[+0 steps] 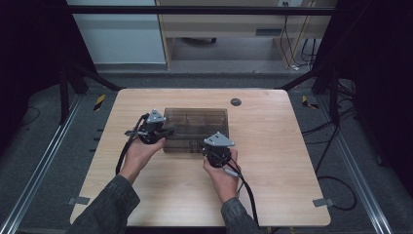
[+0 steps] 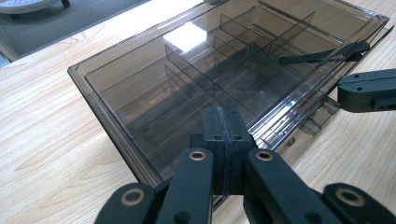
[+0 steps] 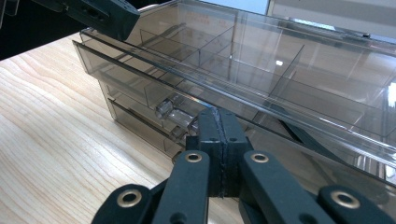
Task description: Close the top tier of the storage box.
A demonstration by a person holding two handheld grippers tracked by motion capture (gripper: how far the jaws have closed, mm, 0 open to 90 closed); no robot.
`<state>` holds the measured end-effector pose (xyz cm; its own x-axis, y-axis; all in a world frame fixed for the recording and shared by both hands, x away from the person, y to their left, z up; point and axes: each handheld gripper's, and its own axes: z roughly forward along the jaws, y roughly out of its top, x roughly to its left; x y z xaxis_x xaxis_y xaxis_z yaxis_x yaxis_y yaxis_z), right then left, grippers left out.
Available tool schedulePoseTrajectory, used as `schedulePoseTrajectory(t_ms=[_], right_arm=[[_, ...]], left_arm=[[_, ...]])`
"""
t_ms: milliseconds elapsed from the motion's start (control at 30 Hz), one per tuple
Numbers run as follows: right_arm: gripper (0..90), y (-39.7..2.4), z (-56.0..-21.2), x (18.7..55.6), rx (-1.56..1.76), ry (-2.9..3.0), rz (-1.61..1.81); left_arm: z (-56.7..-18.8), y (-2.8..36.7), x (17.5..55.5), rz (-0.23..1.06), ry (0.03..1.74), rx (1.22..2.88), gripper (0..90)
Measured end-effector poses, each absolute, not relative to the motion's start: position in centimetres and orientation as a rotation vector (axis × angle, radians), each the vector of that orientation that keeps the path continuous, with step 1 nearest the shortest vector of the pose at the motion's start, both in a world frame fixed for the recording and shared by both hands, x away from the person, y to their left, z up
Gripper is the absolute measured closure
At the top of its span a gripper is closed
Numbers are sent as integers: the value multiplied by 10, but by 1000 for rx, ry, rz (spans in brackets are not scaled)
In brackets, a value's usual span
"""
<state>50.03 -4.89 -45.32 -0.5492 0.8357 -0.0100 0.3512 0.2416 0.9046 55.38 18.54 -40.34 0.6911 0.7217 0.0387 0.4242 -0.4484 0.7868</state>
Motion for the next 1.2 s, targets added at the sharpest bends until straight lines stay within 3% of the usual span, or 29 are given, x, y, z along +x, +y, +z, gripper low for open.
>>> schedulePoseTrajectory(t_ms=[1200], right_arm=[[900, -50, -456, 509, 1100, 2022, 1255]], left_arm=[[-403, 185, 553, 469, 878, 2103, 895]])
